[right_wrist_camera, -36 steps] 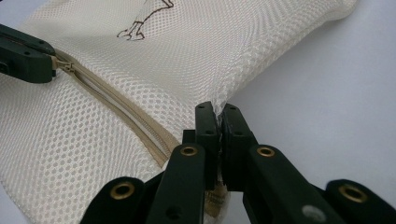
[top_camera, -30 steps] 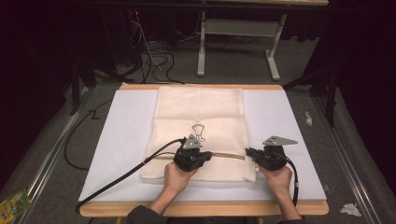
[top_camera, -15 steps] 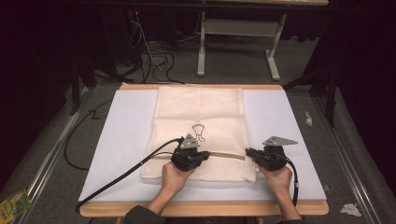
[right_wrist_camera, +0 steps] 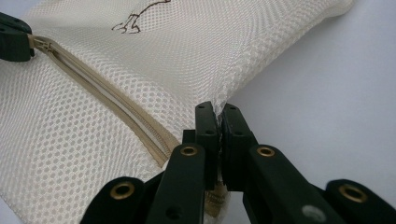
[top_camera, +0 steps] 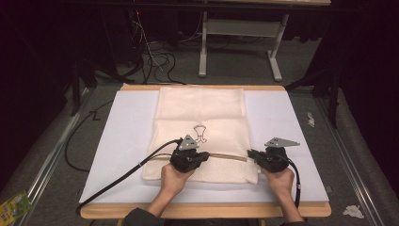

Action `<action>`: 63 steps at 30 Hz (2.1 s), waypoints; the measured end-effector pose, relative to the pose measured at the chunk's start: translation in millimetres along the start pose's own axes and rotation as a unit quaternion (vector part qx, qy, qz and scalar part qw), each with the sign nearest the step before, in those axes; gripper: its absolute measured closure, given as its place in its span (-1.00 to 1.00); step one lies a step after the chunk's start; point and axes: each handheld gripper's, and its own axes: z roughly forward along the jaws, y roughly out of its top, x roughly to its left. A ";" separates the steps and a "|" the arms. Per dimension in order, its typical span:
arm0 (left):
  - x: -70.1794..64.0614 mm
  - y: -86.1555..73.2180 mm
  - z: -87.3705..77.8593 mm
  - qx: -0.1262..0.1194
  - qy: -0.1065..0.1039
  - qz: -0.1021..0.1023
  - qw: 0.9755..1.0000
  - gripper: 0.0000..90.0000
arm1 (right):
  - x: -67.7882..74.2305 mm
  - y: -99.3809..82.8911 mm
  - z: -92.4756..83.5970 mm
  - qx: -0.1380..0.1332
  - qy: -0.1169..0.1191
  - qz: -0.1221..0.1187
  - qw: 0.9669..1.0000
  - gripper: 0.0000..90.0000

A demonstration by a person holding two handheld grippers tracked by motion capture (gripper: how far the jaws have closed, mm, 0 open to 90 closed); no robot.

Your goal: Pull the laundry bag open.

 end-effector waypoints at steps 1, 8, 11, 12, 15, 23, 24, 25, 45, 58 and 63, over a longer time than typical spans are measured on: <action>0.1 -0.5 -0.4 0.000 0.001 0.000 1.000 0.93 | 0.5 0.0 0.1 -0.001 -0.001 0.000 1.000 0.97; 0.7 -0.9 -2.1 -0.002 -0.001 -0.001 1.000 0.93 | 0.3 -0.1 0.5 0.000 0.001 0.001 1.000 0.97; 1.3 -1.4 -3.0 -0.002 -0.001 -0.001 1.000 0.93 | 0.6 0.2 0.3 -0.001 0.000 0.001 1.000 0.97; 1.5 -1.8 -3.2 -0.002 0.000 -0.002 1.000 0.93 | 0.3 0.1 0.3 -0.001 0.001 0.002 1.000 0.97; 1.8 -2.4 -4.0 -0.002 0.002 -0.003 1.000 0.93 | 0.4 0.1 0.2 0.000 0.001 0.002 1.000 0.97; 6.0 -5.7 -9.3 -0.005 0.004 -0.008 1.000 0.93 | -0.1 -0.1 0.7 0.000 0.000 0.001 1.000 0.97; 5.8 -6.0 -9.1 -0.005 0.004 -0.008 1.000 0.93 | 0.5 -0.1 1.1 0.001 0.000 0.003 1.000 0.97; 5.9 -6.1 -9.2 -0.005 0.004 -0.008 1.000 0.93 | 0.5 -0.1 1.1 0.001 0.000 0.003 1.000 0.97; 10.8 -10.9 -16.9 -0.007 0.008 -0.014 1.000 0.93 | -0.2 0.2 0.5 0.000 0.000 0.003 1.000 0.97; 12.8 -13.2 -21.9 -0.009 0.013 -0.014 1.000 0.93 | 0.2 0.5 0.6 0.000 0.000 0.003 1.000 0.97; 16.9 -14.8 -28.9 -0.015 0.017 -0.020 1.000 0.93 | -0.2 0.5 0.9 -0.001 0.000 0.002 1.000 0.97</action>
